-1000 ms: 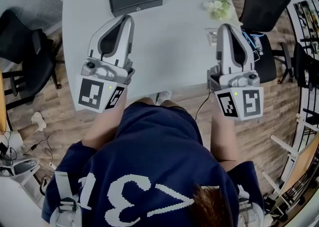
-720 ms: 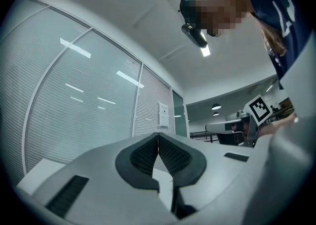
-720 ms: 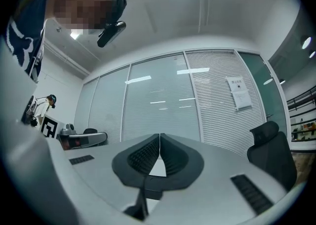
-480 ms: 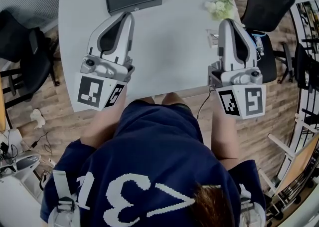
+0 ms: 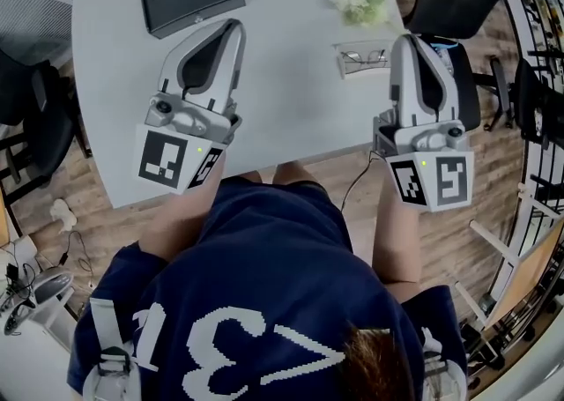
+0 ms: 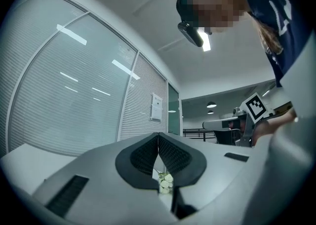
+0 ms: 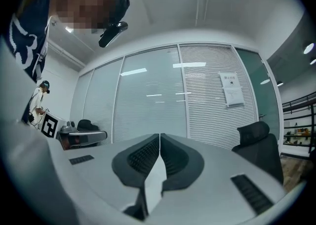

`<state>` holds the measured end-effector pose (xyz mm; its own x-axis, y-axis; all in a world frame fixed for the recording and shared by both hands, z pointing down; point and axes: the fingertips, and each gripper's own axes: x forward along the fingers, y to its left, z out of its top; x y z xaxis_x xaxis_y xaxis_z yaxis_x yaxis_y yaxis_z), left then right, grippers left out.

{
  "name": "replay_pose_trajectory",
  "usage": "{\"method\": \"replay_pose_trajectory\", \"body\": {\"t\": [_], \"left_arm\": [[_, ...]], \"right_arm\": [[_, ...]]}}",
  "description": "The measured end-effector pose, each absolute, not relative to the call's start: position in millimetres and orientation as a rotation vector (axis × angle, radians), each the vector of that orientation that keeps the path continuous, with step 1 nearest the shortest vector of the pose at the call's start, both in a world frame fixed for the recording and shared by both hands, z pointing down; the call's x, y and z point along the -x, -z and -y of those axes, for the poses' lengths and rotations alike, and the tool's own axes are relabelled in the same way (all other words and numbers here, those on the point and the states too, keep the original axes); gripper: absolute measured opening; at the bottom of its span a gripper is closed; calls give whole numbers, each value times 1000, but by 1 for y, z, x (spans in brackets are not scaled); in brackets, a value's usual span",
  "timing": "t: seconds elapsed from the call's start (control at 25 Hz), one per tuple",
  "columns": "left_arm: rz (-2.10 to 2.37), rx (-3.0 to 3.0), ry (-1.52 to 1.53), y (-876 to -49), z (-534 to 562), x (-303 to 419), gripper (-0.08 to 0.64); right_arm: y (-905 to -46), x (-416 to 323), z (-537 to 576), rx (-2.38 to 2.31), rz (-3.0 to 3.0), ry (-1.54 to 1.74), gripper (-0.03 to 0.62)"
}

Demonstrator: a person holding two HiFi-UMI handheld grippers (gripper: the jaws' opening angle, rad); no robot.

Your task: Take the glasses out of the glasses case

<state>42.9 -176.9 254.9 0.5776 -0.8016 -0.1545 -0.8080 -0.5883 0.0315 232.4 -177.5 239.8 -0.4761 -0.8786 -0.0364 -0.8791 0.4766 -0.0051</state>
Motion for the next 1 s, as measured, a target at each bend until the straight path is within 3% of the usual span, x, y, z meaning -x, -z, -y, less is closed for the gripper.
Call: {"method": "replay_pose_trajectory", "body": {"t": [0.36, 0.68, 1.0], "left_arm": [[-1330, 2841, -175, -280, 206, -97, 17], [-1335, 2884, -121, -312, 229, -128, 17], [-1388, 2905, -26, -340, 238, -135, 17]], "right_arm": [[-292, -286, 193, 1708, -2748, 103, 28], [-399, -314, 215, 1720, -3127, 238, 29], [-524, -314, 222, 1321, -3845, 189, 39]]}}
